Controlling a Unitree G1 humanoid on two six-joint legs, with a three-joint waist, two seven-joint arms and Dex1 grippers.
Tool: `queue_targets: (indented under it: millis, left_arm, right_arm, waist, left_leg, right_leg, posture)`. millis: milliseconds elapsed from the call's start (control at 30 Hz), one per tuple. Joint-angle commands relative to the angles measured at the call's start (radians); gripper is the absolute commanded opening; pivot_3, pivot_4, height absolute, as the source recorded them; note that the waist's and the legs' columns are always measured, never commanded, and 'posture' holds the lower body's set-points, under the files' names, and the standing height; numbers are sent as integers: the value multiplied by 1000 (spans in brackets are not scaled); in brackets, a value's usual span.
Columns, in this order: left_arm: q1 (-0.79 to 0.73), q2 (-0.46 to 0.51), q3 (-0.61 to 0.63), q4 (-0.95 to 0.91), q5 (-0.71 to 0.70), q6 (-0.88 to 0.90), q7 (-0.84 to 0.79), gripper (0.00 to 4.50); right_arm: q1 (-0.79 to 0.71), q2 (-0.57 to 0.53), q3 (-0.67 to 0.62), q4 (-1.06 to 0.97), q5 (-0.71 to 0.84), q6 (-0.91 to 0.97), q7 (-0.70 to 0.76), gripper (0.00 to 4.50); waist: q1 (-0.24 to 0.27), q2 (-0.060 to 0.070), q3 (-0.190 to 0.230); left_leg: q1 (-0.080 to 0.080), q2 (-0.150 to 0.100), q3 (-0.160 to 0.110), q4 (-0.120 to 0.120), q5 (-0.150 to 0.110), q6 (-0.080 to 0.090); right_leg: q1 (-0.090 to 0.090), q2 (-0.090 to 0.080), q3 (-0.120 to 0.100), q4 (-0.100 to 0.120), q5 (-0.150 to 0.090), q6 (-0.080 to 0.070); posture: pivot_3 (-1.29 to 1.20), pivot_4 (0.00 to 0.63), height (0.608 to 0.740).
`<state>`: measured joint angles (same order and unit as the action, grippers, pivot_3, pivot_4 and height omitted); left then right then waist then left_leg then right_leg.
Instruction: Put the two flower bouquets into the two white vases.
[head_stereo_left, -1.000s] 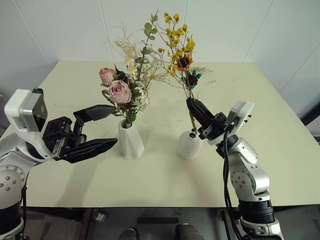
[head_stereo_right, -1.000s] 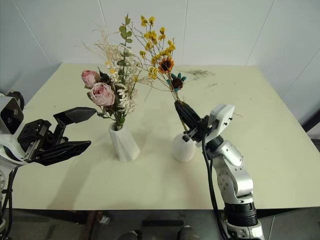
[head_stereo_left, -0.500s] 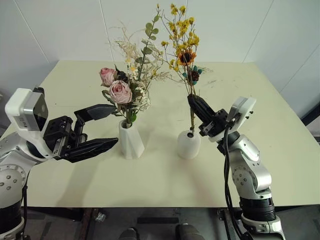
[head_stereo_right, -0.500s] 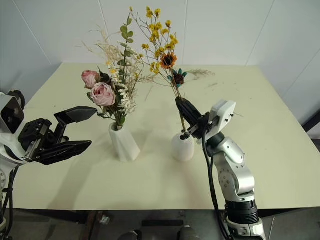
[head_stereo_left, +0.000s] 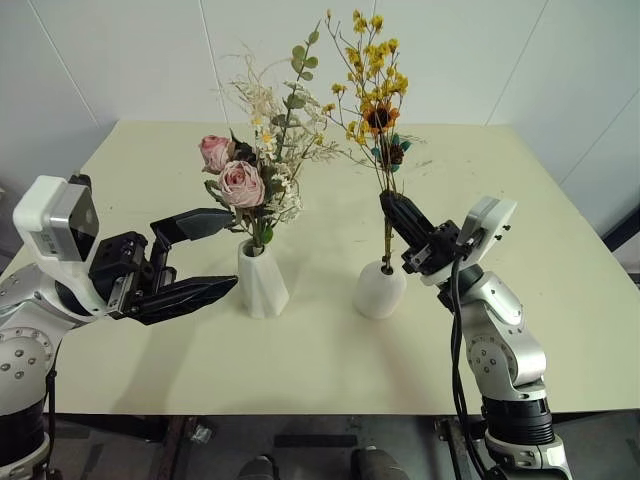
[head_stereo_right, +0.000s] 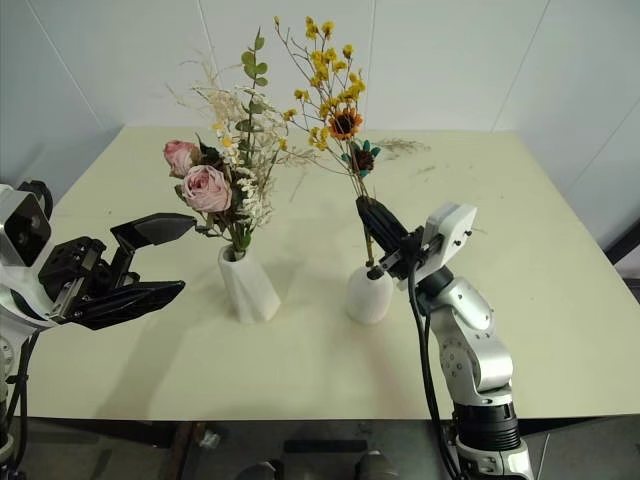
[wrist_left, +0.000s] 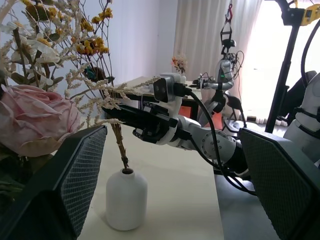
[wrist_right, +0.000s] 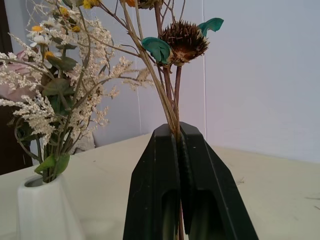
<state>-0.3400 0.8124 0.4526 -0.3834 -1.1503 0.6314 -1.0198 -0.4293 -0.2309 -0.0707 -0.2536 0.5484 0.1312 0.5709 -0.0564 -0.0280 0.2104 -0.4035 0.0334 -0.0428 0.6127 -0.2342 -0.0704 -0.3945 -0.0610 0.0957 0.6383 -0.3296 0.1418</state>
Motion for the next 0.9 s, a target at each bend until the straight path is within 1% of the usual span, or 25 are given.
queue_targets:
  millis: [33, 233, 500, 900]
  left_arm:
    - [-12, 10, 12, -16, -5, -13, -6, 4500]
    - [-14, 10, 11, -13, -2, -14, -6, 4500]
    - [-20, 12, 11, -11, -3, -11, -7, 4500]
    - [-14, 42, 32, -18, -32, 12, -12, 4500]
  right_arm:
    - [16, 4, -14, -19, 0, -25, -1, 66]
    - [33, 24, -4, 1, -3, -38, 1, 66]
    - [36, 61, 1, 81, -21, -89, 16, 66]
    - [95, 51, -19, 109, -25, -121, 15, 66]
  waist:
    - [0, 0, 0]
    - [0, 0, 0]
    - [0, 0, 0]
    - [-1, 0, 0]
  left_leg:
    - [0, 0, 0, 0, 0, 0]
    - [0, 0, 0, 0, 0, 0]
    - [0, 0, 0, 0, 0, 0]
    - [0, 0, 0, 0, 0, 0]
  right_leg:
    - [0, 0, 0, 0, 0, 0]
    - [0, 0, 0, 0, 0, 0]
    - [0, 0, 0, 0, 0, 0]
    - [1, 0, 0, 0, 0, 0]
  posture:
    - [0, 150, 740]
    - [0, 150, 740]
    - [0, 150, 740]
    - [0, 150, 740]
